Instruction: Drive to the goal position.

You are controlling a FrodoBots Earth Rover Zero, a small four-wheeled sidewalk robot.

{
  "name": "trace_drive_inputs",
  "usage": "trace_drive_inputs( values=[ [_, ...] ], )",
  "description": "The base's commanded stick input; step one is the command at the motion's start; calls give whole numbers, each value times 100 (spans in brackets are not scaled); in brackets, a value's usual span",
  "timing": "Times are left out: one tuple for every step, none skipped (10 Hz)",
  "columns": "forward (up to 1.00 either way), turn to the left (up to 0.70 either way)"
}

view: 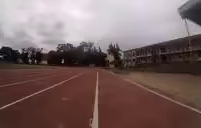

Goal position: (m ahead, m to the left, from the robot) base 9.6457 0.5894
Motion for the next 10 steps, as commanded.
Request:
trace_drive_inputs(
  values=[
    [50, -50],
    [50, -50],
    [50, -50],
    [50, -50],
    [50, -50],
    [50, -29],
    [50, -2],
    [50, 0],
    [50, 0],
    [50, 0]
  ],
)
